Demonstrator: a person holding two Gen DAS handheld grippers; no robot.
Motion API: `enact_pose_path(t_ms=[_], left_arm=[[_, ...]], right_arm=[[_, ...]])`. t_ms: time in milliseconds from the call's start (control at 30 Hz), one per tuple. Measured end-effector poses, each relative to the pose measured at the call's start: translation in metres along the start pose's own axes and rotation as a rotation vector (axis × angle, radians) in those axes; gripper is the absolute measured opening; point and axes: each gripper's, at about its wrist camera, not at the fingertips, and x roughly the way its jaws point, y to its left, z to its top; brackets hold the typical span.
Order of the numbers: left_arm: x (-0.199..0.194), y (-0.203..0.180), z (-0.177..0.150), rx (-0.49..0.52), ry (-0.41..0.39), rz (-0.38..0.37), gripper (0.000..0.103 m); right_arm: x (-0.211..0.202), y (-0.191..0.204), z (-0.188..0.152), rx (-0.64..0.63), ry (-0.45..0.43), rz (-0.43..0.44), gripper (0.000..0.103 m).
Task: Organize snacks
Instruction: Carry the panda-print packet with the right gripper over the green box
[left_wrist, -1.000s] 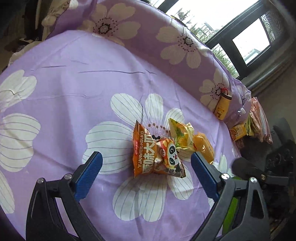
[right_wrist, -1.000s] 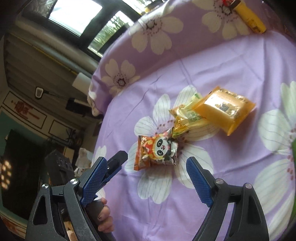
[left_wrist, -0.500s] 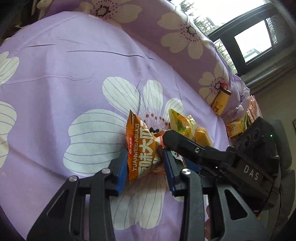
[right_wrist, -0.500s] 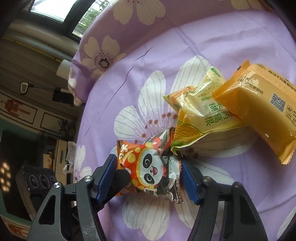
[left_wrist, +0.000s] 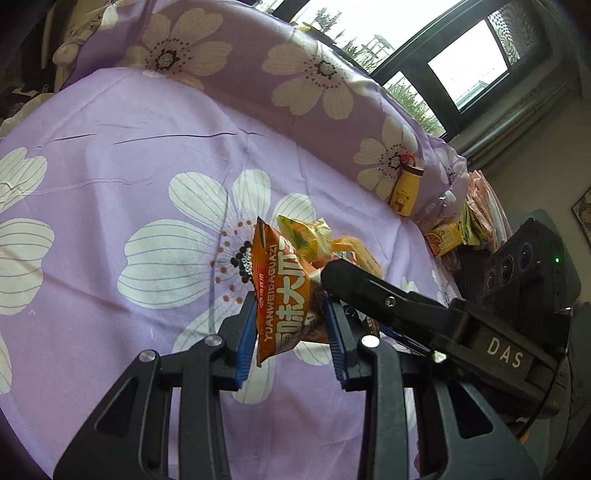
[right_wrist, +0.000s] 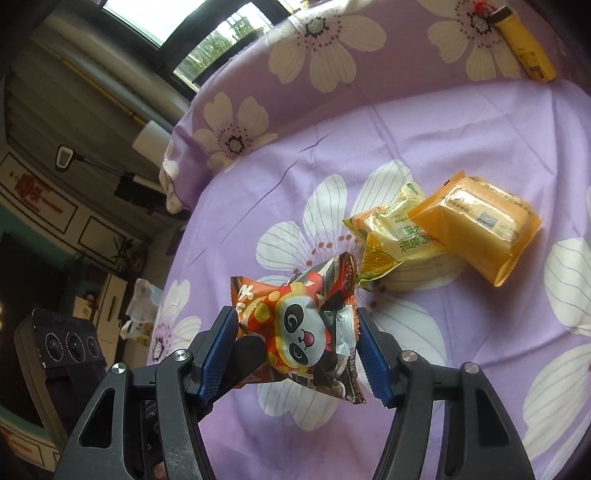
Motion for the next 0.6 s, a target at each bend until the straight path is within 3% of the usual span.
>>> enact_pose_path(t_ms=[600], left_arm=[[-0.063,-0.131,-0.066,0.232,-0.049,-0.091,0.032]], right_arm=[[-0.164,-0.011,-0.056,0.025,-0.232,-0.026,0.066]])
